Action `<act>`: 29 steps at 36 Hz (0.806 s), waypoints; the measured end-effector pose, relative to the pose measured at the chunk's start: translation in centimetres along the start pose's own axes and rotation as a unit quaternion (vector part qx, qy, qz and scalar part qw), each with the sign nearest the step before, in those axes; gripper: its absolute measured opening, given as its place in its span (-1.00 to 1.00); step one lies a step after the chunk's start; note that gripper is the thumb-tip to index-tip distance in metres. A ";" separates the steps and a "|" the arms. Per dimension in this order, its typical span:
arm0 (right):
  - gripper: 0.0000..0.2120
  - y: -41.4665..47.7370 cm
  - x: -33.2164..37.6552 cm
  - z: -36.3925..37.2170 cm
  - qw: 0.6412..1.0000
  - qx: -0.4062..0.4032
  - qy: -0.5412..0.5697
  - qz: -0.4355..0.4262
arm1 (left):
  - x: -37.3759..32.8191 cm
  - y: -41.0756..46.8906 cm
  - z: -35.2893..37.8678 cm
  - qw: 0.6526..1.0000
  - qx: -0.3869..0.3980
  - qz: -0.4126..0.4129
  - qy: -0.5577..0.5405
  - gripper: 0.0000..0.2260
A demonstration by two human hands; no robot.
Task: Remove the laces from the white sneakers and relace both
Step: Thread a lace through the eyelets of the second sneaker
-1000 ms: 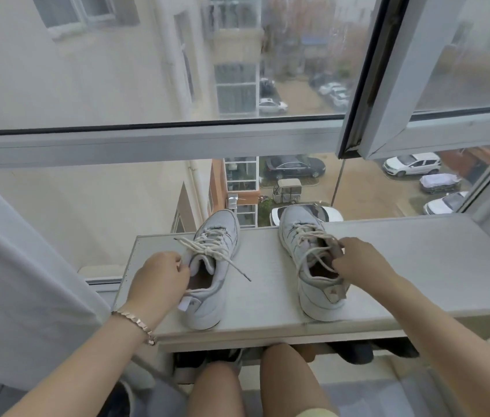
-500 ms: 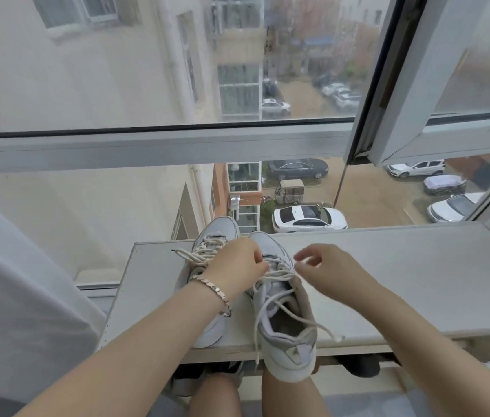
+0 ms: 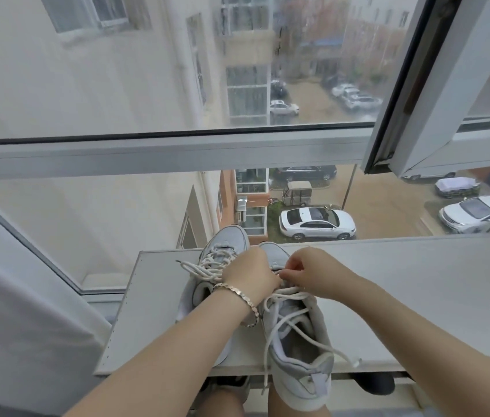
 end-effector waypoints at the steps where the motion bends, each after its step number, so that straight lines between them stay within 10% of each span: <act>1: -0.75 -0.1 -0.3 0.0 1.000 -0.007 0.018 -0.001 | -0.3 -0.1 0.2 1.000 0.008 0.010 0.005 -0.76; 12: -0.88 -1.0 -1.3 -0.9 0.993 -0.042 0.106 0.007 | 0.5 -1.0 -0.1 0.985 -0.079 0.049 -0.147 -0.92; 18: -0.85 -1.8 0.1 -0.3 0.993 0.115 -0.011 0.034 | -0.3 -1.2 1.2 0.987 0.077 0.045 -0.132 -0.87; 25: -0.75 -1.5 2.1 0.0 0.970 0.092 -0.224 0.019 | -2.2 -0.7 0.6 0.997 0.059 0.051 0.028 -0.78; 29: -0.77 -1.6 2.1 -0.4 0.980 0.066 -0.189 -0.004 | -0.6 -0.5 1.1 0.991 0.106 -0.001 -0.084 -0.92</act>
Point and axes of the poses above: each hand's wrist, its own y-axis towards the middle knuckle, its own z-axis out of the palm, x = y × z, the point moved 10 cm from there along y, towards the middle knuckle, and after that the axes turned 4 degrees about z, right-handed, at the moved point
